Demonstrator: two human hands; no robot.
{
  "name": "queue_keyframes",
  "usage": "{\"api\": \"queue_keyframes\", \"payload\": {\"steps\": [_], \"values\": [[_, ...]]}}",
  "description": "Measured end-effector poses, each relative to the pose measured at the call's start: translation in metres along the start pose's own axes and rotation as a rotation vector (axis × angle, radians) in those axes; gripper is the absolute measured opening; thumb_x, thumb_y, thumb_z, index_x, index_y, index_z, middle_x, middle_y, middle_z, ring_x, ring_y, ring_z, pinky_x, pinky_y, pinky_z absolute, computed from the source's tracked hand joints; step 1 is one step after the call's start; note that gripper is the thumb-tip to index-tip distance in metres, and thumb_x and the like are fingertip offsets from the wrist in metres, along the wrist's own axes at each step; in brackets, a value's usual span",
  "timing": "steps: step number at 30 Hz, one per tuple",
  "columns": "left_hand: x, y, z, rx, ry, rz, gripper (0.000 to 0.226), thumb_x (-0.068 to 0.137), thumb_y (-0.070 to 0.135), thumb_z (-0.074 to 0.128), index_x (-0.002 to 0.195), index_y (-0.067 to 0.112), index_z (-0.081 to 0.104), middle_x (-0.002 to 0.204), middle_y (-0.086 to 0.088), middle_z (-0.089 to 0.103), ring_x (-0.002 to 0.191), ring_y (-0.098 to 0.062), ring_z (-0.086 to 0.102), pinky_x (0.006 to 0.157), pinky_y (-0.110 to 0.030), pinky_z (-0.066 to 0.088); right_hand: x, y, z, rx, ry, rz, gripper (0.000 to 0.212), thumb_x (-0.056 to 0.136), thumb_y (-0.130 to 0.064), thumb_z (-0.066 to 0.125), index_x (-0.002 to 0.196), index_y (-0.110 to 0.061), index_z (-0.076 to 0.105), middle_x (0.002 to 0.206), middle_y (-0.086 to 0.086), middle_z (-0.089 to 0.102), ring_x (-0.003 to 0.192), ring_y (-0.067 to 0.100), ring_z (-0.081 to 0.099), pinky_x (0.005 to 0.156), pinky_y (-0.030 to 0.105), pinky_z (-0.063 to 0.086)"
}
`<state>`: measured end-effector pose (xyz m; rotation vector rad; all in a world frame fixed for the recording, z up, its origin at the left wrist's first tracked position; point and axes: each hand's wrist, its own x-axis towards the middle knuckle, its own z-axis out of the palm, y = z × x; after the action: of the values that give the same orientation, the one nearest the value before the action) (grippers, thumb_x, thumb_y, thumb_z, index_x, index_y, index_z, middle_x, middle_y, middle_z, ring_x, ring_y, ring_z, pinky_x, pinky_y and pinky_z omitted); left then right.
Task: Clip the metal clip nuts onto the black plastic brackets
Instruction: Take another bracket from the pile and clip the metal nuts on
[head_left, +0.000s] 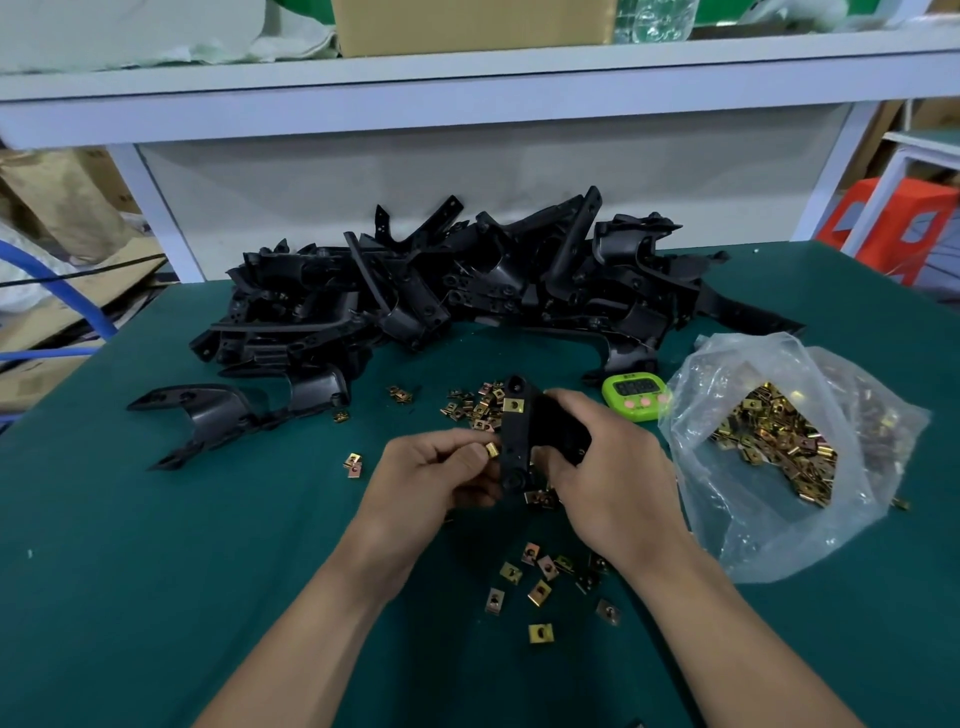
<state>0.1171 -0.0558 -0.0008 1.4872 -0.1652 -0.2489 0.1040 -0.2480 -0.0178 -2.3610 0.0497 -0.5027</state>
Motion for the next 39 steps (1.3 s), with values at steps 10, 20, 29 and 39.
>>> {"api": "queue_keyframes", "payload": {"steps": [10, 20, 29, 39], "values": [[0.002, 0.002, -0.009, 0.074, 0.039, -0.002, 0.036, 0.099, 0.002, 0.053, 0.097, 0.021, 0.083, 0.063, -0.006, 0.058, 0.058, -0.013, 0.052, 0.056, -0.018, 0.045, 0.0, -0.001, -0.001, 0.019, 0.003, -0.02, 0.051, 0.087, -0.035, 0.071, 0.133, -0.048, 0.051, 0.108, -0.023, 0.067, 0.093, 0.003, 0.064, 0.078, 0.036, 0.059], [0.003, -0.005, -0.006, 0.066, -0.005, 0.015, 0.013, 0.098, 0.007, 0.065, 0.093, 0.019, 0.065, 0.076, -0.004, 0.074, 0.071, -0.015, 0.068, 0.065, -0.022, 0.055, 0.0, -0.002, -0.001, 0.01, -0.001, -0.011, 0.05, 0.088, -0.033, 0.073, 0.131, -0.048, 0.053, 0.108, -0.022, 0.067, 0.092, 0.003, 0.064, 0.078, 0.036, 0.058], [-0.001, 0.0, -0.004, -0.041, 0.137, 0.023, 0.026, 0.081, 0.023, 0.081, 0.083, 0.013, 0.058, 0.076, -0.014, 0.076, 0.06, -0.019, 0.07, 0.049, -0.022, 0.051, 0.0, -0.002, -0.001, 0.012, -0.004, -0.006, 0.051, 0.087, -0.035, 0.075, 0.132, -0.046, 0.055, 0.106, -0.023, 0.068, 0.092, 0.002, 0.064, 0.079, 0.035, 0.058], [-0.002, 0.004, 0.002, 0.05, 0.177, -0.053, 0.04, 0.105, 0.038, 0.055, 0.075, 0.021, 0.077, 0.058, -0.004, 0.059, 0.044, -0.013, 0.045, 0.044, -0.022, 0.037, 0.0, -0.001, 0.0, 0.017, -0.009, -0.017, 0.051, 0.085, -0.034, 0.074, 0.129, -0.049, 0.054, 0.098, -0.028, 0.067, 0.086, -0.003, 0.064, 0.074, 0.029, 0.058]]}}
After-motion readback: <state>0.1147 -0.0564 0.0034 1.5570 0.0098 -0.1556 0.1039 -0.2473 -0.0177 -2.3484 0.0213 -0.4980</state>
